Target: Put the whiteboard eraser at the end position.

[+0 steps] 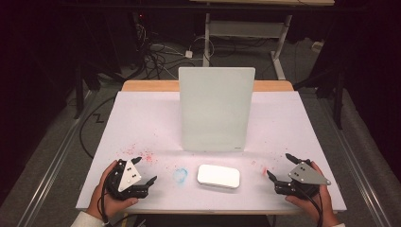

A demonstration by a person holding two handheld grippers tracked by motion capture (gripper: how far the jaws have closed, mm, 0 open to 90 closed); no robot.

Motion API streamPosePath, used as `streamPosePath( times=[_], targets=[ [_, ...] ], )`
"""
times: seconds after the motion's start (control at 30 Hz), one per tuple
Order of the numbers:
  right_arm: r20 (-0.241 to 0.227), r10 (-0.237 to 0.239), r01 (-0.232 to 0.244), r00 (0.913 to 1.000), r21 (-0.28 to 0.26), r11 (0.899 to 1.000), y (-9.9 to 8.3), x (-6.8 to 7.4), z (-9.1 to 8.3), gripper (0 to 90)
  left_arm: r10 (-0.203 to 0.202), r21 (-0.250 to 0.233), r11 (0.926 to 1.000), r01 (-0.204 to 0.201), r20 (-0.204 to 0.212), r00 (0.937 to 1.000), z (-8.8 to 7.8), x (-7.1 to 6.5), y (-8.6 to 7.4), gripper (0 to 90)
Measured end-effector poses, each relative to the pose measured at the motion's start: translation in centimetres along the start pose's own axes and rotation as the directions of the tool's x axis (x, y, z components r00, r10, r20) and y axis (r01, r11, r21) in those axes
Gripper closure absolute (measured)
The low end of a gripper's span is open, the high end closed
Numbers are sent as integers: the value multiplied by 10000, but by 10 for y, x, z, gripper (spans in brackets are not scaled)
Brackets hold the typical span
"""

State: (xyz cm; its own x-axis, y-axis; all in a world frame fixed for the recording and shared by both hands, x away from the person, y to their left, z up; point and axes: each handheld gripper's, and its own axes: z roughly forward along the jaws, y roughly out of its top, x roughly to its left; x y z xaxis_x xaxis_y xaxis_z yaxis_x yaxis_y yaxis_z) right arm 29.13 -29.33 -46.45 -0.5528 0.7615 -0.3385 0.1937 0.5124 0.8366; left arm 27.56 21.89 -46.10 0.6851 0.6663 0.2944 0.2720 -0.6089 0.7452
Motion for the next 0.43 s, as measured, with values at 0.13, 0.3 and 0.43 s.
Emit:
streamPosePath(
  times=[0.13,0.3,0.43],
  targets=[
    [5,-23,23,10000,9,10000,0,0,1,169,-5,-4,10000,5,3,10000,1,1,0,197],
    [37,-25,25,10000,0,10000,0,0,0,169,14,19,10000,-15,27,10000,1,0,1,197],
    [30,5,-5,10000,2,10000,0,-1,0,168,-3,19,10000,3,45,10000,3,1,1,197]
  ],
)
